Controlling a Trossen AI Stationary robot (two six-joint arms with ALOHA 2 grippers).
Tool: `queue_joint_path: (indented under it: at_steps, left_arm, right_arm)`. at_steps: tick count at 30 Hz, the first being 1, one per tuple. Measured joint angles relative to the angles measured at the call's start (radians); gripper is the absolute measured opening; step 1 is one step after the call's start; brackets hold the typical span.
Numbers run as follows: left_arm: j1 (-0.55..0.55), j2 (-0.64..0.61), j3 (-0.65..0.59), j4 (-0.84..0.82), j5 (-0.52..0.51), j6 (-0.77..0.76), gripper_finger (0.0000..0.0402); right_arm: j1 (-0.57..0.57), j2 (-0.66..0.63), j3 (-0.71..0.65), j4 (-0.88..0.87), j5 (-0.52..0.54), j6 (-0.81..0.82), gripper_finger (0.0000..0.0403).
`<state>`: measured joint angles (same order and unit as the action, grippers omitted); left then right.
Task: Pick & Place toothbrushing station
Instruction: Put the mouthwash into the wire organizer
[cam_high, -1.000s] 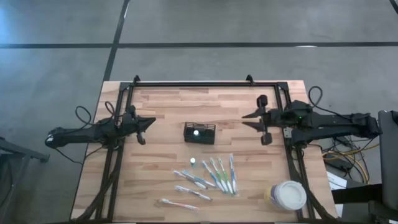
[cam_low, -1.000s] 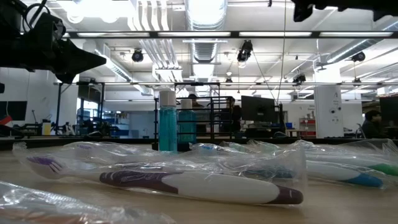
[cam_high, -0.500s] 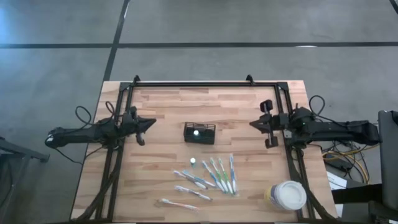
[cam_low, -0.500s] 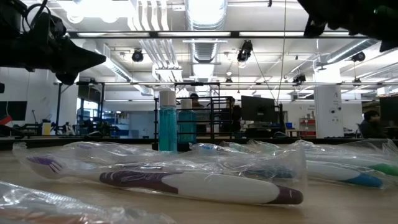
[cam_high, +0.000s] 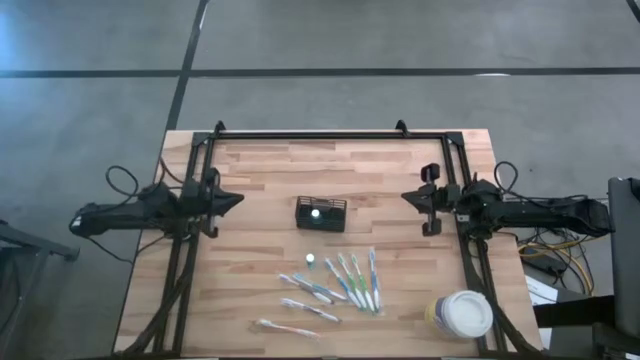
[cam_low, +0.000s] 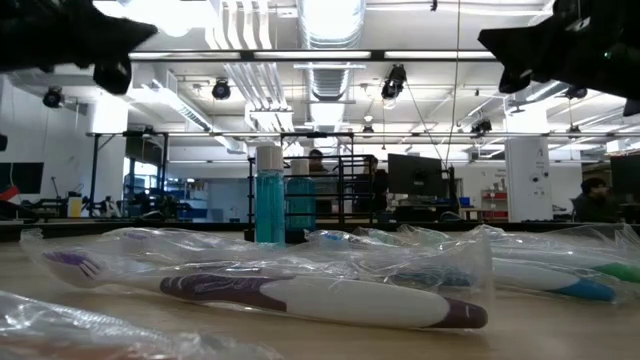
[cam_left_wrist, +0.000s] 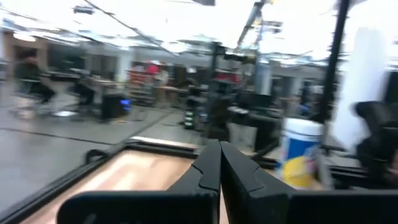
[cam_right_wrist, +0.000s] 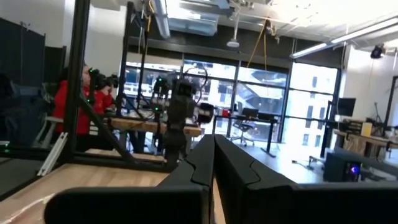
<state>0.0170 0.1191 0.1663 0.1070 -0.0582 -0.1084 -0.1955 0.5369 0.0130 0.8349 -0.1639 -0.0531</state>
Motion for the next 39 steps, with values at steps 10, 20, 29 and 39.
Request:
queue_joint_path:
  at_steps: [10, 20, 29, 39]
  left_arm:
    - [0.0, 0.47, 0.402, -0.249, 0.01, -0.015, 0.0029]
    - [-0.07, 1.061, 0.895, -0.698, 0.136, 0.086, 0.0175]
    - [-0.171, 1.483, 1.365, -1.169, 0.127, 0.199, 0.0239]
    - [-0.23, 1.704, 1.6, -1.248, 0.082, 0.704, 0.0236]
  right_arm:
    - [0.0, 0.002, -0.003, 0.0, 0.009, 0.032, 0.0008]
    - [0.0, 0.003, -0.003, -0.018, 0.01, 0.055, 0.0008]
    - [0.001, 0.003, -0.003, -0.063, 0.01, 0.075, 0.0008]
    - [0.001, 0.024, -0.003, -0.077, 0.01, 0.078, 0.0009]
